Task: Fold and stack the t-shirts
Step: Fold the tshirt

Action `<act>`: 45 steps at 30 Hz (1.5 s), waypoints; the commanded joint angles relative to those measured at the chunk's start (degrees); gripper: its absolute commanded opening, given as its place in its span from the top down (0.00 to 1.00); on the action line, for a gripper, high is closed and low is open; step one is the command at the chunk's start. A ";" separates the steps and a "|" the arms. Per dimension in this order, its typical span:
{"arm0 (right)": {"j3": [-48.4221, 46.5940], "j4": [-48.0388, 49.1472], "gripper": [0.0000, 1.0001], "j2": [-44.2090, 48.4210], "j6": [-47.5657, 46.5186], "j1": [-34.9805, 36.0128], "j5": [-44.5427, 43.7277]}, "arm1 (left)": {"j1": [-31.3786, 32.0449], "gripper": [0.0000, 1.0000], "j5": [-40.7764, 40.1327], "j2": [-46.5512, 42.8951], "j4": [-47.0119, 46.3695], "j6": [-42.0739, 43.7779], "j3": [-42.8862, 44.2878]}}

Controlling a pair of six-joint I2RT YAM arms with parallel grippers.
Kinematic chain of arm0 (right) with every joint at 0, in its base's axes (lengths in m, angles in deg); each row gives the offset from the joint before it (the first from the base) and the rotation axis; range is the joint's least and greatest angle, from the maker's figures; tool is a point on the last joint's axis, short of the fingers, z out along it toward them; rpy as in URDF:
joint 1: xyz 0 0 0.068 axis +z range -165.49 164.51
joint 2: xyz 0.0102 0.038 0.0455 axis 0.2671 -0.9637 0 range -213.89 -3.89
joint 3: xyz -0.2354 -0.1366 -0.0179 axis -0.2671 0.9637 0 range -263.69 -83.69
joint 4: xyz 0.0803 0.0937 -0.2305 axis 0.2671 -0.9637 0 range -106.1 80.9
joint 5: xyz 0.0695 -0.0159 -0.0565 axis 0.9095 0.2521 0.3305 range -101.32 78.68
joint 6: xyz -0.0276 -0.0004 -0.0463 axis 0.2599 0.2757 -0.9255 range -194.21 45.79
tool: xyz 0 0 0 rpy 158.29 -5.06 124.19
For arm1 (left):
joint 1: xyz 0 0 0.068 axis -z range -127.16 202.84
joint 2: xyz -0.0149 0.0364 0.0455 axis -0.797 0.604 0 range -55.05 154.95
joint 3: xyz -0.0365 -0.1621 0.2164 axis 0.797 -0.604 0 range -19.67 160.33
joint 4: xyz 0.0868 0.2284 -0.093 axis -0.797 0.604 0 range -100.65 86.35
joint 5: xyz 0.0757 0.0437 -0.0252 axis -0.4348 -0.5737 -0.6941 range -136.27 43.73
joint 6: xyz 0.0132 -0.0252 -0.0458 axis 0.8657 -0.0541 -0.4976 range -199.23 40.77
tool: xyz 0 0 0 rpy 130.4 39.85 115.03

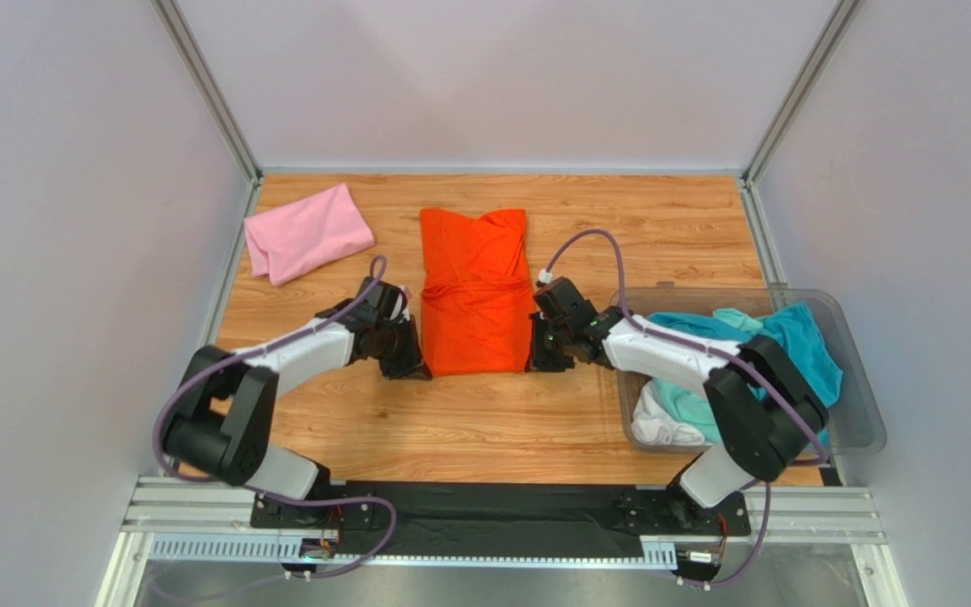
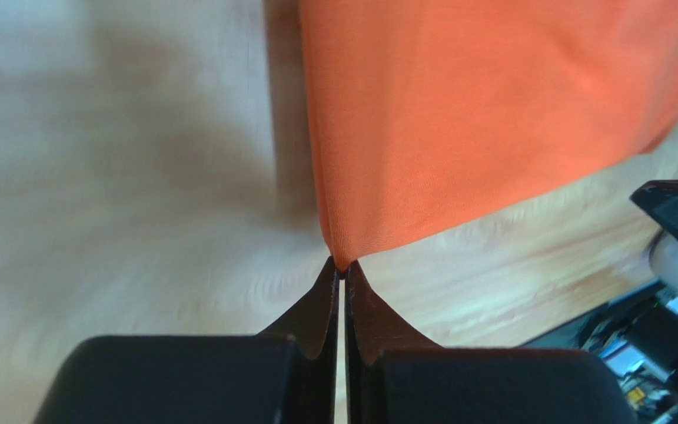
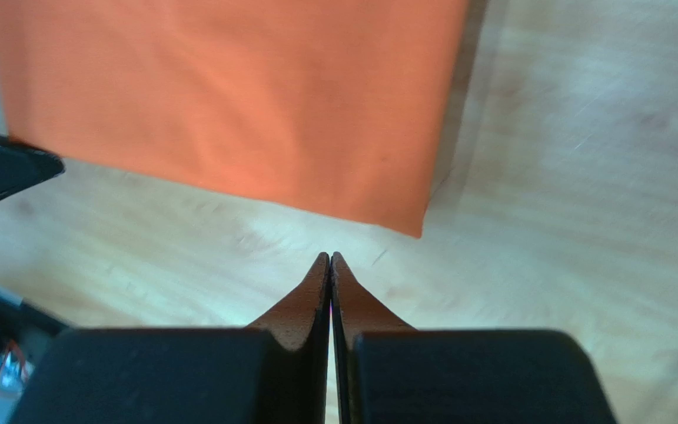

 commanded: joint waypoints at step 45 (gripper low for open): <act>1.72 -0.27 1.00 0.35 8.51 24.84 -2.71 | 7.07 1.00 -7.37 -54.15 29.88 -13.24 -13.53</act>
